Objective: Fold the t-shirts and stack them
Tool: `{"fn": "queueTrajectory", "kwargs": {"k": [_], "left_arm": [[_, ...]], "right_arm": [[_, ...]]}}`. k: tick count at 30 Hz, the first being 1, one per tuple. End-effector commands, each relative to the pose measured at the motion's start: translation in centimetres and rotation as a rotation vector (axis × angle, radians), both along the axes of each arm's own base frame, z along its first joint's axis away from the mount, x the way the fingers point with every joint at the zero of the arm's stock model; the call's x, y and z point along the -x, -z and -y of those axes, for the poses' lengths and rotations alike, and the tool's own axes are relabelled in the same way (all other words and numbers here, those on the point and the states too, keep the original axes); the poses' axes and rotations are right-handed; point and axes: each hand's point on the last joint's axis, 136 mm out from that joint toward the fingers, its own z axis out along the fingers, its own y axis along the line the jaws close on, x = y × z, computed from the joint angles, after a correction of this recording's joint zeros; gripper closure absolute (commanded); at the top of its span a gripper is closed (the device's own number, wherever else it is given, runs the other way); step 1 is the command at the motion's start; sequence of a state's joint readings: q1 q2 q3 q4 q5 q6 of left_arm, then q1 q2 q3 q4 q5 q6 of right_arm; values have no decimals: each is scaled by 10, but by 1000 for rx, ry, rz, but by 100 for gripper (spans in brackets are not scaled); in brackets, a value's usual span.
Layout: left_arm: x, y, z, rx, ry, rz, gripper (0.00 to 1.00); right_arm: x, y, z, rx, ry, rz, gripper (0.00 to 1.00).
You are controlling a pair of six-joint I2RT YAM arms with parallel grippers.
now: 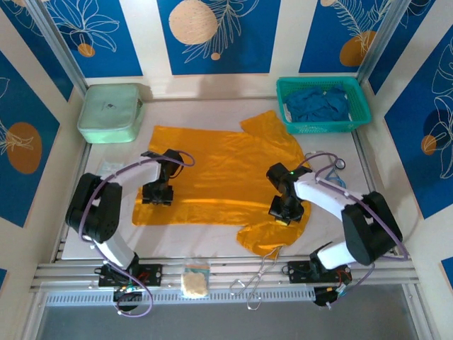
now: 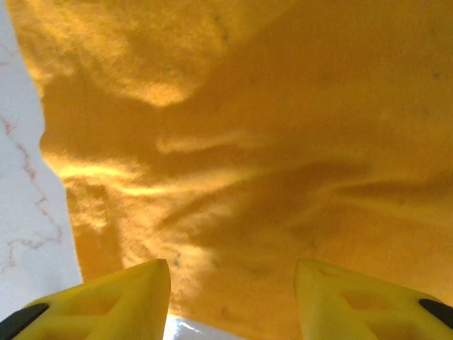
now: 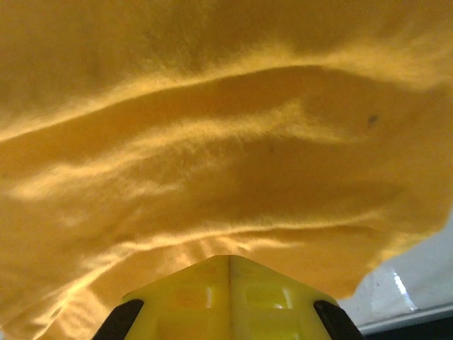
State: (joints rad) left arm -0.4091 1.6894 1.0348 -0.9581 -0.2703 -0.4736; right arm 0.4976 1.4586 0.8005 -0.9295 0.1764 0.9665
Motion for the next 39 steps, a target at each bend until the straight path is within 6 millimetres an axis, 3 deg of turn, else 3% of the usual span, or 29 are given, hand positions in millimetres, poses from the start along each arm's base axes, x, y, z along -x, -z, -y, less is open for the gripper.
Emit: {"fn": "queueTrajectory", "kwargs": {"k": [1, 6, 10, 20, 26, 29, 34, 36, 39], "left_arm": [[-16, 5, -1, -26, -16, 17, 51], [-29, 20, -2, -72, 1, -15, 52], [-43, 25, -5, -113, 23, -22, 52], [-91, 7, -19, -158, 28, 32, 52], [-106, 2, -17, -162, 36, 60, 54], [-107, -11, -16, -151, 29, 91, 54], [-111, -71, -9, -120, 44, 200, 52], [-120, -96, -7, -109, 51, 259, 49], [-140, -115, -4, -95, 58, 309, 46]], "right_arm": [[-8, 12, 1, 36, 32, -9, 100], [-23, 28, 9, 88, 25, -50, 100], [-45, 27, 15, 116, 10, -36, 100], [-117, 23, 30, 94, 3, 29, 100], [-138, 20, 29, 79, -32, 62, 100], [-137, 6, 21, 45, -61, 94, 100], [-142, -52, -2, -30, -169, 234, 100], [-151, -79, -10, -56, -220, 305, 100], [-175, -105, -21, -89, -294, 411, 97]]}}
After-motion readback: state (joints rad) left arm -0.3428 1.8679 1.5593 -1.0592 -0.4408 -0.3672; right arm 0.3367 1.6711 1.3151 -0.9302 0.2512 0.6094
